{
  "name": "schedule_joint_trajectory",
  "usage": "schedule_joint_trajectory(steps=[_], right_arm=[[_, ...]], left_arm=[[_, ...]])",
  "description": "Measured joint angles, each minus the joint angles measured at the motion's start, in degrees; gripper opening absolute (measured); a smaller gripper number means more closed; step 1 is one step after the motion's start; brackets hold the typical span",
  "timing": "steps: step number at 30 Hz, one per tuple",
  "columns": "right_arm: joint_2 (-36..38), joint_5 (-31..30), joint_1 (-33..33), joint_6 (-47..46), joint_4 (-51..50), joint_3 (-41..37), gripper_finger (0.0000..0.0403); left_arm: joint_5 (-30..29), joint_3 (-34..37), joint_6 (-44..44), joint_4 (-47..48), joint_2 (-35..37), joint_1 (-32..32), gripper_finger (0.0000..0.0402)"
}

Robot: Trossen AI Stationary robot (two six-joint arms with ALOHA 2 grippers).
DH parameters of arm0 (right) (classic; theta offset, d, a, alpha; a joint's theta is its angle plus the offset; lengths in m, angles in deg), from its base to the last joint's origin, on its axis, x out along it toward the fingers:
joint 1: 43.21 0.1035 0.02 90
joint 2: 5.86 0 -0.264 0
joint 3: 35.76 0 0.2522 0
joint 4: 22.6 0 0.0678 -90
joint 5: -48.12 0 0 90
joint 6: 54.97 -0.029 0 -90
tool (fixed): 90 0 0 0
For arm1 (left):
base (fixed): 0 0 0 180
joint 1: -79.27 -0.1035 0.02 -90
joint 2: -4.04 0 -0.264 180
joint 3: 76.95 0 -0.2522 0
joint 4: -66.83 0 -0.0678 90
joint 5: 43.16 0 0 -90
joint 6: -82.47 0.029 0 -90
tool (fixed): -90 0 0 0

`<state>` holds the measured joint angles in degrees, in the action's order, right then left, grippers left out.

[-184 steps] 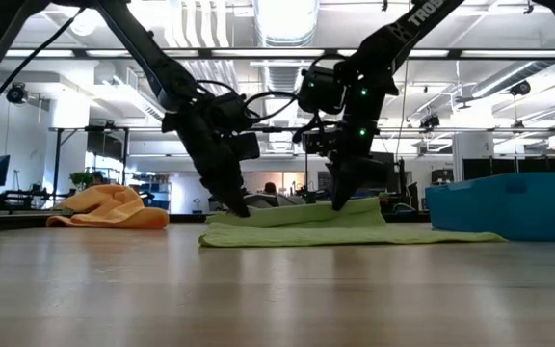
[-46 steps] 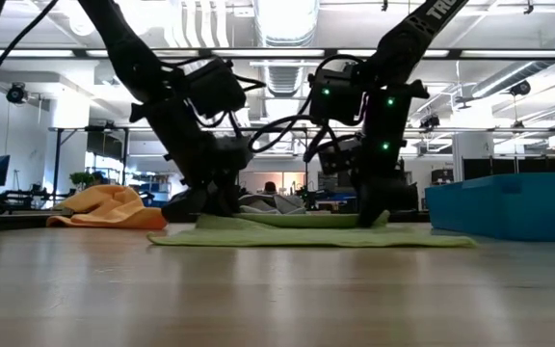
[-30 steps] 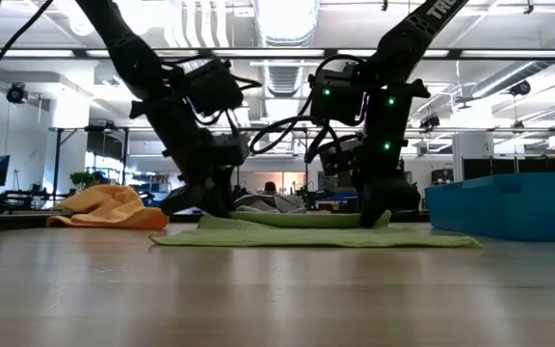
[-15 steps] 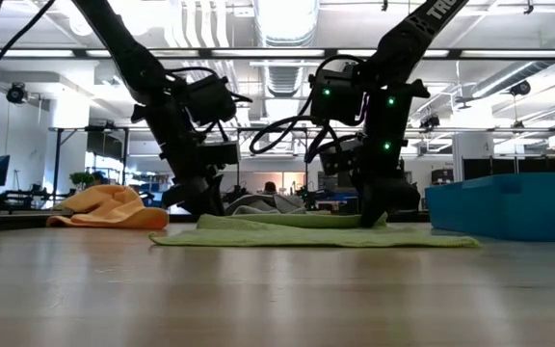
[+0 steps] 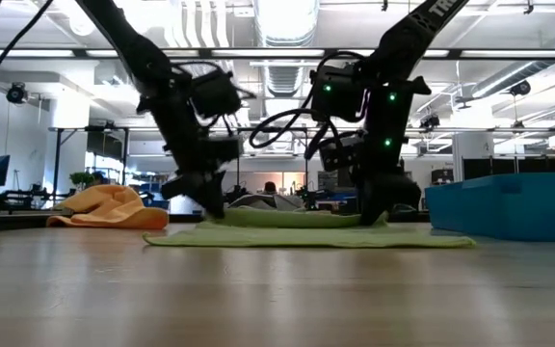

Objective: Roll microfiber towels into tight, uniform cylinder then place into a basket
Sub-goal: Roll the green towel

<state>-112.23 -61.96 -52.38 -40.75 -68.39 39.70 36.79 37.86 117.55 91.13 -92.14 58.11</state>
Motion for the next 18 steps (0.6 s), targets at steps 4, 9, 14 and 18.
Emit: schedule_joint_trajectory(steps=[4, 9, 14, 18], right_arm=[[0.1, -0.3, -0.1, 0.7, -0.9, 0.0, 0.0075], [0.1, -0.5, -0.1, 0.8, -0.8, -0.2, 0.0080], [0.1, -0.6, -0.1, 0.8, -0.5, -0.9, 0.0084], [0.2, -0.7, -0.1, 0.8, -0.3, -1.6, 0.0083]], left_arm=[[-3.5, -0.2, 4.4, -0.1, 1.5, 0.0, 0.0002], [-4.1, 1.3, 6.3, -0.2, 1.5, 0.5, 0.0003], [-3.7, 2.1, 6.4, -0.2, 1.0, 2.3, 0.0003], [-0.6, 2.3, 8.2, 0.3, 1.1, 3.8, 0.0007]])
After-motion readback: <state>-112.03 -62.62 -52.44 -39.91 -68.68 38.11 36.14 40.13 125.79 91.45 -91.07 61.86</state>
